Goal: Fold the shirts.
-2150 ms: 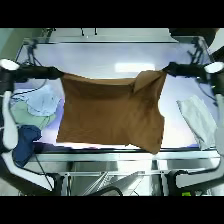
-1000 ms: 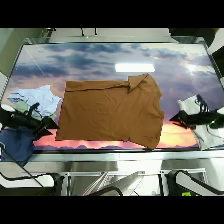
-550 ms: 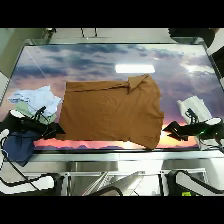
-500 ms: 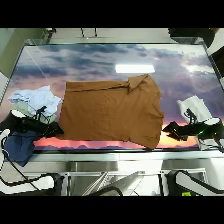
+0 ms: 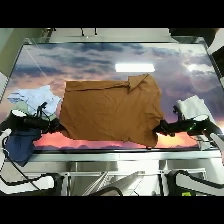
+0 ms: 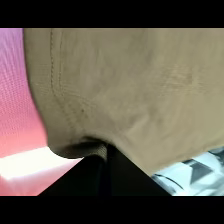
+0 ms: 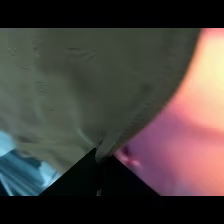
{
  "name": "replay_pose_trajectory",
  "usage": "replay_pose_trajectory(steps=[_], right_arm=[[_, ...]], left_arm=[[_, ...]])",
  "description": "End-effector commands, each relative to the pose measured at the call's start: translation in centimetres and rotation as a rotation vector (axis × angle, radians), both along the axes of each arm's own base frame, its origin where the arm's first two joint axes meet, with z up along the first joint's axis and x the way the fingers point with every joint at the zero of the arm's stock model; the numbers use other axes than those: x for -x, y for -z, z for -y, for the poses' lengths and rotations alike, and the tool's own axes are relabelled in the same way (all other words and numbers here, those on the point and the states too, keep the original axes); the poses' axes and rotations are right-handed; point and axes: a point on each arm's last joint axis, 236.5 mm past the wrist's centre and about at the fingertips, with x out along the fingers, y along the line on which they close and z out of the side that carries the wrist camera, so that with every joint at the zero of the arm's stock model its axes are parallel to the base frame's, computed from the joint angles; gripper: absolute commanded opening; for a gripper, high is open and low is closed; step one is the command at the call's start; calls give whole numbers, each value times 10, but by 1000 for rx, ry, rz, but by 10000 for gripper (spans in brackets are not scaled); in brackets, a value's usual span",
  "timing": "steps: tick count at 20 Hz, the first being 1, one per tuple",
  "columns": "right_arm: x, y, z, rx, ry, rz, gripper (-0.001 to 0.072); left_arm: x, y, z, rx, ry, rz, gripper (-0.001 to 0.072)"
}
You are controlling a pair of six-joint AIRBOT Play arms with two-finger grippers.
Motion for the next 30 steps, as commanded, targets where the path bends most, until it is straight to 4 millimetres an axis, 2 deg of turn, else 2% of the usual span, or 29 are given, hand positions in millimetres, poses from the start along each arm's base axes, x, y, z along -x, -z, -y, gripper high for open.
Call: replay_pose_trajectory(steps=[1,2,3,4,5,6,8,9,11,12,13,14,15,17,19,21,24,26,28,30], right_arm=[[-30,-74,-1,-84,-5,193,20],[-45,-114,3,-92,13,309,19],[-58,-160,7,-90,24,449,19],[-66,-212,10,-77,37,603,19],[-68,-271,13,-45,47,778,19],[-61,-330,14,5,47,952,19],[-35,-429,15,135,72,1230,19],[-18,-466,13,209,83,1337,20],[19,-523,2,342,88,1511,19],[36,-543,-6,399,82,1575,19],[51,-561,-15,457,75,1634,20],[61,-573,-20,506,69,1671,20],[66,-582,-20,555,77,1692,20],[62,-588,-12,575,108,1686,20],[43,-578,2,558,108,1633,19],[15,-558,20,505,88,1544,19],[-29,-512,42,391,29,1380,19],[-61,-470,46,294,-11,1259,19],[-96,-409,49,251,-43,1103,19],[-130,-334,54,244,-50,933,19]], left_arm=[[-8,-40,-2,33,13,65,10],[-19,-69,2,53,17,137,10],[-32,-109,10,85,27,247,10],[-42,-157,22,132,41,368,10],[-48,-213,35,177,67,513,10],[-48,-265,46,202,92,645,10],[-35,-371,65,186,151,935,10],[-22,-417,72,153,175,1069,10],[14,-505,83,80,179,1333,10],[32,-536,84,26,159,1433,10],[48,-558,82,-60,135,1507,10],[59,-571,79,-146,106,1549,10],[67,-577,72,-250,80,1569,10],[68,-579,57,-385,35,1557,10],[53,-571,44,-351,31,1516,10],[31,-543,41,-213,107,1403,10],[-13,-478,51,17,214,1193,10],[-48,-414,56,59,243,1014,11],[-80,-349,62,66,251,859,11],[-111,-282,64,46,235,728,11]])
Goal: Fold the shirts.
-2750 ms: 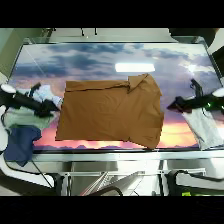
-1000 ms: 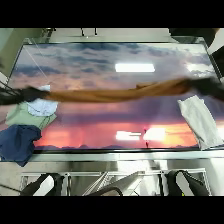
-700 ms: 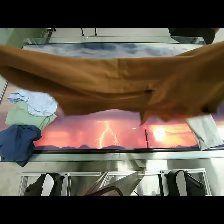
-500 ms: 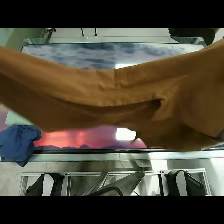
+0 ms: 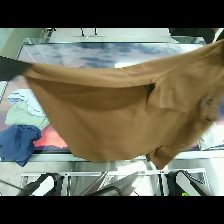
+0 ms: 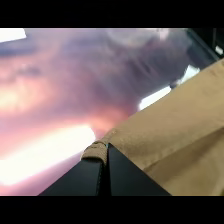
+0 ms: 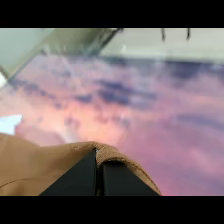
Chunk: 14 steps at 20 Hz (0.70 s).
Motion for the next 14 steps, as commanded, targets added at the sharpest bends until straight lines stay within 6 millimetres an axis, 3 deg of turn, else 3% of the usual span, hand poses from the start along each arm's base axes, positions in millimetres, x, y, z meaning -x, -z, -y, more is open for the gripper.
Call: replay_pose_trajectory(steps=[1,4,7,9,11,14], right_arm=[[-56,132,3,-21,-6,-298,19],[-95,237,9,-84,43,-489,19],[-128,304,16,-154,95,-579,18],[-153,325,24,-184,129,-566,18],[-172,331,29,-190,118,-561,18],[-174,341,30,-148,67,-608,18]], left_arm=[[-45,122,10,-63,-1,-242,11],[-76,205,5,-117,-9,-388,11],[-116,250,-8,-152,-44,-424,11],[-142,262,-12,-144,-58,-427,10],[-161,270,-14,-133,-67,-439,11],[-160,281,-5,-115,-24,-520,10]])
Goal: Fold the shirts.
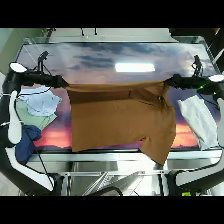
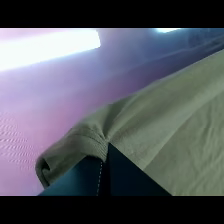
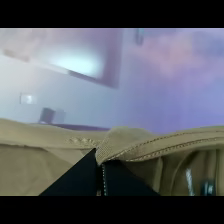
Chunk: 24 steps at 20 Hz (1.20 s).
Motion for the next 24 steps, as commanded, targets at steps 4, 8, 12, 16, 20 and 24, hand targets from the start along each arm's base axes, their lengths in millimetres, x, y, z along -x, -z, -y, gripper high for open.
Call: replay_pose_trajectory(steps=[4,8,12,16,20,24], right_arm=[[20,50,26,176,-97,-150,18],[35,71,48,308,-130,-212,18],[31,79,60,369,-114,-205,19],[30,79,60,371,-116,-202,19],[30,78,59,367,-115,-201,20],[34,75,57,336,-88,-238,346]], left_arm=[[24,41,-1,-111,31,-246,11],[49,52,8,-192,66,-352,10],[67,77,16,-251,76,-427,10],[65,104,21,-257,43,-418,12],[62,105,30,-251,45,-398,12],[85,102,35,-253,91,-485,611]])
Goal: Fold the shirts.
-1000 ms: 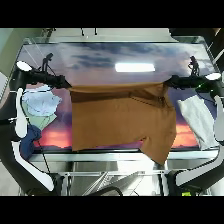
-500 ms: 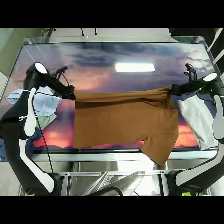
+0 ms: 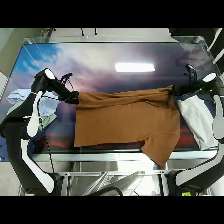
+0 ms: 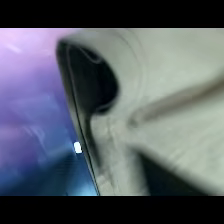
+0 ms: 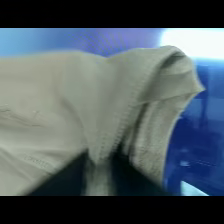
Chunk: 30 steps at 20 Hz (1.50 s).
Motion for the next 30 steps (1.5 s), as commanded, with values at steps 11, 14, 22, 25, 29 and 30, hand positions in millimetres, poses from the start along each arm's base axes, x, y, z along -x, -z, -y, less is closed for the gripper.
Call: replay_pose_trajectory(steps=[11,14,22,25,29,30], right_arm=[[93,-98,33,-99,185,-69,348],[132,-96,47,-114,280,-88,347],[218,-64,66,-171,527,-153,348],[246,-38,56,-213,574,-224,348],[290,7,19,-292,628,-410,350],[300,16,7,-319,632,-451,350]], left_arm=[[151,-6,-21,26,-49,-312,594],[212,13,-12,35,-75,-367,594],[230,17,44,291,-183,-247,594],[228,12,52,346,-163,-222,87],[208,-6,56,382,-120,-159,13],[203,-8,56,383,-117,-146,13]])
